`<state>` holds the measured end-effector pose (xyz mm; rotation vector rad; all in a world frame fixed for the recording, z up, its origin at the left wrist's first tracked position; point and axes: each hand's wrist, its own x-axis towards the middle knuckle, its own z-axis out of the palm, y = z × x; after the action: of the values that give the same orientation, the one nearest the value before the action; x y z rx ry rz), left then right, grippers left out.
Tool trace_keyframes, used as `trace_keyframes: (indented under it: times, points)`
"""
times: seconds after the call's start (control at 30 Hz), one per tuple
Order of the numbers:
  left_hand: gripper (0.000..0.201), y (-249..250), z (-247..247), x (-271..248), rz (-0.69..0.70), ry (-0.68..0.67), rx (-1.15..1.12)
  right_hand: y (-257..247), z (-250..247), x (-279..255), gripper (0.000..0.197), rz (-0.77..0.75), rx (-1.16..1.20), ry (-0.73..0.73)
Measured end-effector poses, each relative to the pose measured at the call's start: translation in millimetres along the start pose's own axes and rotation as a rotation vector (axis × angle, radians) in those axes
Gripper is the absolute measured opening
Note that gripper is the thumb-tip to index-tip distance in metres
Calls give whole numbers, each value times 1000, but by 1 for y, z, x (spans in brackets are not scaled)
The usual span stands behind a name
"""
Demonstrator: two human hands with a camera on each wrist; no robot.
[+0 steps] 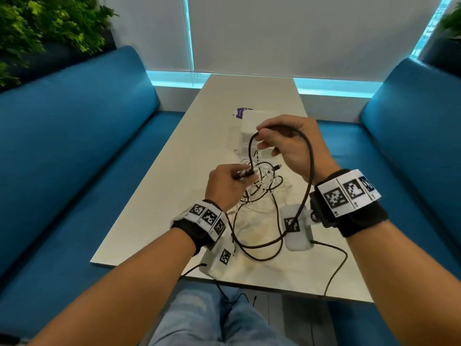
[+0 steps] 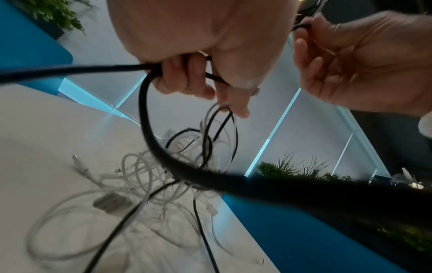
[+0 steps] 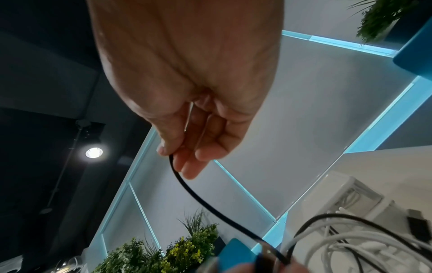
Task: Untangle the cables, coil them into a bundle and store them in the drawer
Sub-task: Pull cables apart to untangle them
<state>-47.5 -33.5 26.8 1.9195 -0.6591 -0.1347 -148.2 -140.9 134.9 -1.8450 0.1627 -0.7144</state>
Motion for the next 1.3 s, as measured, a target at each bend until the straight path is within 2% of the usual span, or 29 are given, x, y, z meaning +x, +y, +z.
trace_keyframes:
  times: [0.1,0.27,0.33,0.4,0.47,0.53,0.63,0.67,0.8,0.87,1.03,1.1,1.17,1.2,1.3]
  points:
    - [20,2,9,-4,-2,-35,-1,-5,3,-2,10,-12,40,-2]
    - [27,3,15,-1,-4,22,-38,0,-3,-10,14,15,82,-15]
    - [22,5,14,0,57,71,-44,3,-4,-12,15,25,92,8]
    - [27,1,13,1,171,124,-19,7,-5,-12,13,30,89,55]
    - [29,-4,13,3,204,127,10,10,-8,-11,13,36,91,96]
    - [27,-10,15,5,161,98,74,11,-9,-11,14,33,98,95]
    - [10,-6,14,4,58,43,115,7,-5,-15,14,-2,112,32]
    - [12,-2,13,3,42,32,120,5,-3,-16,15,-14,129,13]
    - [27,10,17,-8,100,-65,239,3,-4,-15,14,-20,210,-17]
    - [28,12,21,-9,106,-100,221,5,-6,-14,14,-15,202,-23]
    - [14,12,32,-9,150,-196,153,9,-11,-16,17,26,186,-35]
    - [4,12,34,-9,127,-222,107,11,-14,-17,17,23,177,-32]
    - [14,9,36,-7,55,-188,-10,20,-18,-18,17,34,145,-5]
    - [11,8,36,-5,29,-165,-49,30,-19,-19,19,53,98,16]
    - [15,0,34,0,46,-122,-41,71,-17,-28,16,149,-211,-20]
